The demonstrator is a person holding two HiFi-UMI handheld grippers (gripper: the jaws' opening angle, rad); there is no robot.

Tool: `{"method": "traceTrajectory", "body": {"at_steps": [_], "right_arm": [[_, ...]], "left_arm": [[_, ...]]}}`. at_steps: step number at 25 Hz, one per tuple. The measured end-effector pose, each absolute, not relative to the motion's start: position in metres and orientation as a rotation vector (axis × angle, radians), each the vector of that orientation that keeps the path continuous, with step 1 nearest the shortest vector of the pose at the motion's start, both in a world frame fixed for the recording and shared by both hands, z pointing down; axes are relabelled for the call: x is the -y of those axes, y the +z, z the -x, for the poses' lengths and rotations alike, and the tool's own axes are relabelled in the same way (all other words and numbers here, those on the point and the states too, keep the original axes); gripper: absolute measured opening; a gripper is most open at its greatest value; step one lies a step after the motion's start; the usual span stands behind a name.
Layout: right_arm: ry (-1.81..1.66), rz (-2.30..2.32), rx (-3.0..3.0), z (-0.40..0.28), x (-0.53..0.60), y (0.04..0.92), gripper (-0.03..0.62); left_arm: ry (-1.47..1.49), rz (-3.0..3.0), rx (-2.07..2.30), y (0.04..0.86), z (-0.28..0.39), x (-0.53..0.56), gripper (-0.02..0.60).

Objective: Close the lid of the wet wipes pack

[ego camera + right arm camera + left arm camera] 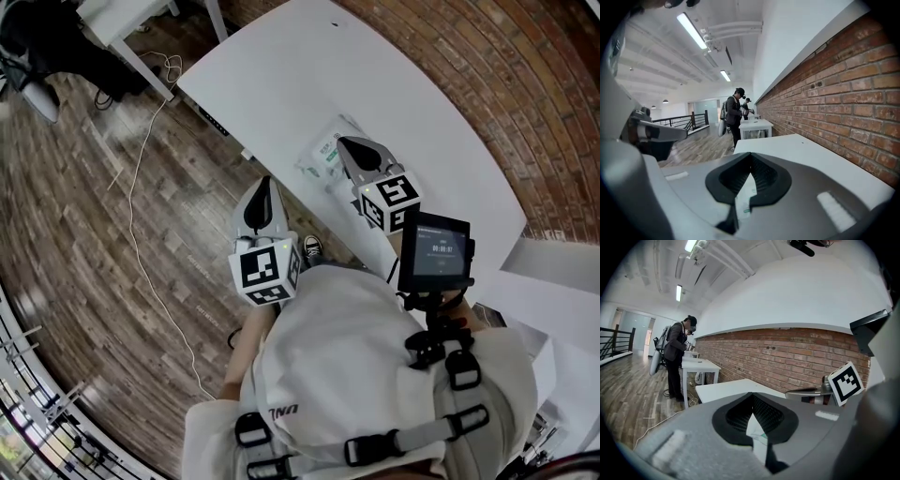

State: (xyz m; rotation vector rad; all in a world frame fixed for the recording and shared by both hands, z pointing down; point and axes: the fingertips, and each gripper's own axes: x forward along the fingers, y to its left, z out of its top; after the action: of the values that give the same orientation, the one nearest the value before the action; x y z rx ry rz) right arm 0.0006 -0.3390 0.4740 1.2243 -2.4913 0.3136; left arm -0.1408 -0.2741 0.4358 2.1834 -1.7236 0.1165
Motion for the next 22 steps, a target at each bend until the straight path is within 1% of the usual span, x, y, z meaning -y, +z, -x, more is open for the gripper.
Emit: {"method": "traceTrajectory", "body": {"at_steps": [5,13,22], "right_arm": [[0.299,-1.258,2.527,0.005,0.309,0.445,0.005],[0.244,-1.308,2.524,-0.001,0.289,0.441,0.005],[0.228,-1.33,2.538,-0.004,0.291,0.436,0.005]], "left_arm": [[0.11,-2.224,1.695,0.428,0.126,0.273,0.002],[0.113,-2.275,1.651,0.424,0.103,0.269,0.002],[0.108,-2.281,1.666,0.42,0.106,0.271,0.002]]}}
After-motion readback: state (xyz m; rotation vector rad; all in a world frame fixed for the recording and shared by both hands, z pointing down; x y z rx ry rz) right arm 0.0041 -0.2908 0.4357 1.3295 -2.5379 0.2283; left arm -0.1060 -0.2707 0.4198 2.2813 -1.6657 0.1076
